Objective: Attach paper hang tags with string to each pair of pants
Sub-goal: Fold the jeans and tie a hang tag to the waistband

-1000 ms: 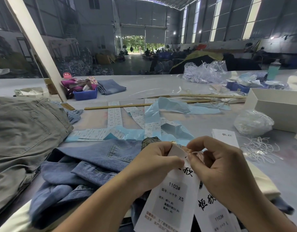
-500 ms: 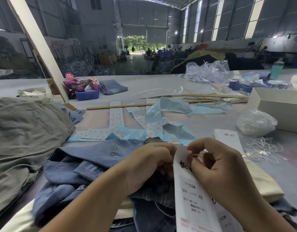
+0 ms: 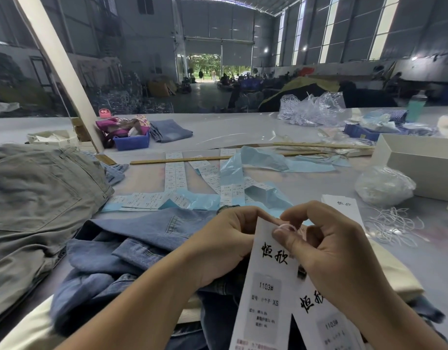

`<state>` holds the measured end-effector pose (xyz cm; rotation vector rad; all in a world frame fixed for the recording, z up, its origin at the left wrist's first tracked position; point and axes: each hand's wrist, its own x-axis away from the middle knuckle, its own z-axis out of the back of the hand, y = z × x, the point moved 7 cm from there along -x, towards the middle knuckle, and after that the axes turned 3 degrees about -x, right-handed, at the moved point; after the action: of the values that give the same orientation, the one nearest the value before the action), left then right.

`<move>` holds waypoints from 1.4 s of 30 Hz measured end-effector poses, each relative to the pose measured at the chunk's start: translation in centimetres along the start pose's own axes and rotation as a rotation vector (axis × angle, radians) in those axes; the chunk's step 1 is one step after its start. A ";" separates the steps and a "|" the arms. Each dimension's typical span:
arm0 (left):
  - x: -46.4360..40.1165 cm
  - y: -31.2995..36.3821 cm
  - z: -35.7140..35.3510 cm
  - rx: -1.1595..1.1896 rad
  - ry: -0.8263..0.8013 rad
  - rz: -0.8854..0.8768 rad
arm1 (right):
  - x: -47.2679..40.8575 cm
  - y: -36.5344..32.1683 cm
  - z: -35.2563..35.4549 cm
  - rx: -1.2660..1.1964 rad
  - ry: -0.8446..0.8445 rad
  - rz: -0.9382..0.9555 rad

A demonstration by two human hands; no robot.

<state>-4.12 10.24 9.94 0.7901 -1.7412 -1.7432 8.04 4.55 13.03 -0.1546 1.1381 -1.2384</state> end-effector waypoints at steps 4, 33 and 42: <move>0.2 0.5 0.2 -0.119 0.048 -0.055 | 0.3 0.1 0.3 -0.100 -0.031 -0.068; -0.8 1.0 -0.1 -0.775 -0.020 0.017 | 2.3 1.9 -0.8 -0.262 -0.352 -0.336; -1.2 0.3 0.5 -0.456 0.036 0.155 | 2.0 -0.4 -1.0 0.328 -0.129 -0.116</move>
<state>-3.71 11.47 10.30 0.4699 -1.2686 -1.9015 6.82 3.23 11.60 -0.0524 0.8114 -1.4793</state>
